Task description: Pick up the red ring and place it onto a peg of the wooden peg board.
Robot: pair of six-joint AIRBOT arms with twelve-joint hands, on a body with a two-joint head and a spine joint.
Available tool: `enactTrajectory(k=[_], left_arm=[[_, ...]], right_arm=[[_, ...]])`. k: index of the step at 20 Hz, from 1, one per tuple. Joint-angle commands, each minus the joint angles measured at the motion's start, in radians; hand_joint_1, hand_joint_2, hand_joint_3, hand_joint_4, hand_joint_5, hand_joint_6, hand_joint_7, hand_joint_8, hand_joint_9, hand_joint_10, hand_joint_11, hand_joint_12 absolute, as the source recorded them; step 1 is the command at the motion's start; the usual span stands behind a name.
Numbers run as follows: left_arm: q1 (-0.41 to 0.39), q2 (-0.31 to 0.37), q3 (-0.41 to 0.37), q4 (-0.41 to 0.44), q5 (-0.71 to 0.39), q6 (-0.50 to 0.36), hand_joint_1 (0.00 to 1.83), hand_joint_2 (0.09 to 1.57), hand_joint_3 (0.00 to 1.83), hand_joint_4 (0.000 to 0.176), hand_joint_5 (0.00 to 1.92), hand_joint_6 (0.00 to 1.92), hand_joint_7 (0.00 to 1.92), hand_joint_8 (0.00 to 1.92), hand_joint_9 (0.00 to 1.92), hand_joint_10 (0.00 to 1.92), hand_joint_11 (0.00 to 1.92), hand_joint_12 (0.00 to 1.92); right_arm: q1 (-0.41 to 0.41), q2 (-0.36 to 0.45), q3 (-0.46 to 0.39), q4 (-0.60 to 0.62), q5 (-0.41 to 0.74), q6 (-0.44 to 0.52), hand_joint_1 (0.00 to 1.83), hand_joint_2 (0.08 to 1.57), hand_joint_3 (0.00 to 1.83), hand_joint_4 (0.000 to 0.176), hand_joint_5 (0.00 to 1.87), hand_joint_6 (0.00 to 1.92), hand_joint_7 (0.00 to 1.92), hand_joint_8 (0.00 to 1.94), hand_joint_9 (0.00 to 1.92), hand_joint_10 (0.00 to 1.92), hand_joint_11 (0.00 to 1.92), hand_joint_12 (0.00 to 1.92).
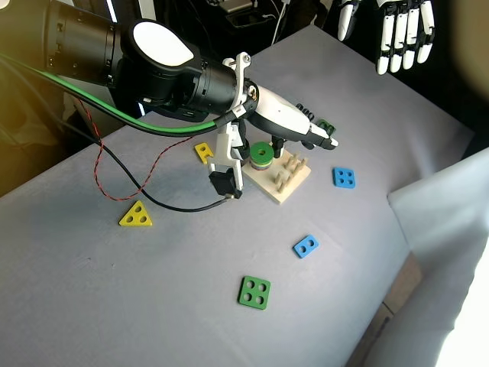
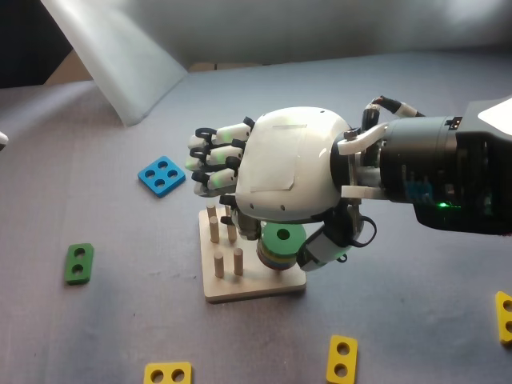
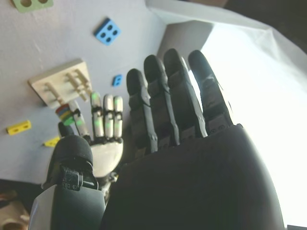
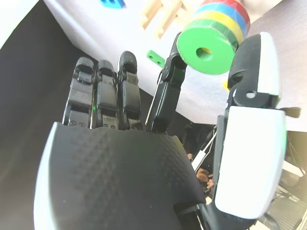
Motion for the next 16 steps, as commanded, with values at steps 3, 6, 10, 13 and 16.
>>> enactTrajectory(k=[3,6,10,13,16], left_arm=[[-0.009,0.003,0.006,-0.01,-0.029,-0.002,0.0,1.27,0.0,0.0,0.5,0.0,0.5,0.0,0.4,0.0,0.0,0.69],[-0.009,0.004,0.006,-0.01,-0.029,-0.002,0.0,1.27,0.0,0.0,0.49,0.0,0.49,0.0,0.39,0.0,0.0,0.69],[-0.009,0.005,0.004,-0.01,-0.029,-0.002,0.0,1.27,0.0,0.0,0.5,0.0,0.5,0.0,0.4,0.0,0.0,0.71],[-0.009,0.005,0.004,-0.01,-0.029,-0.002,0.0,1.27,0.0,0.0,0.49,0.0,0.49,0.0,0.39,0.0,0.0,0.68],[-0.009,0.005,0.004,-0.01,-0.029,-0.002,0.0,1.27,0.0,0.0,0.5,0.0,0.5,0.0,0.4,0.0,0.0,0.71]], right_arm=[[0.003,-0.007,0.001,-0.003,0.017,-0.016,1.09,1.0,0.0,0.176,1.25,0.53,0.32,0.01,0.03,0.0,0.0,0.0],[0.001,-0.01,0.001,-0.003,0.016,-0.018,1.08,1.01,0.0,0.176,1.23,0.57,0.3,0.0,0.04,0.0,0.0,0.0],[-0.005,-0.014,0.0,-0.003,0.011,-0.018,1.09,1.0,0.0,0.176,1.26,0.5,0.3,0.0,0.05,0.0,0.0,0.0],[-0.013,-0.016,0.0,-0.003,0.01,-0.023,1.09,1.0,0.0,0.176,1.26,0.51,0.31,0.0,0.04,0.0,0.0,0.0],[-0.022,-0.02,0.0,-0.003,0.004,-0.035,1.08,1.0,0.0,0.176,1.23,0.55,0.3,0.01,0.04,0.01,0.0,0.0]])
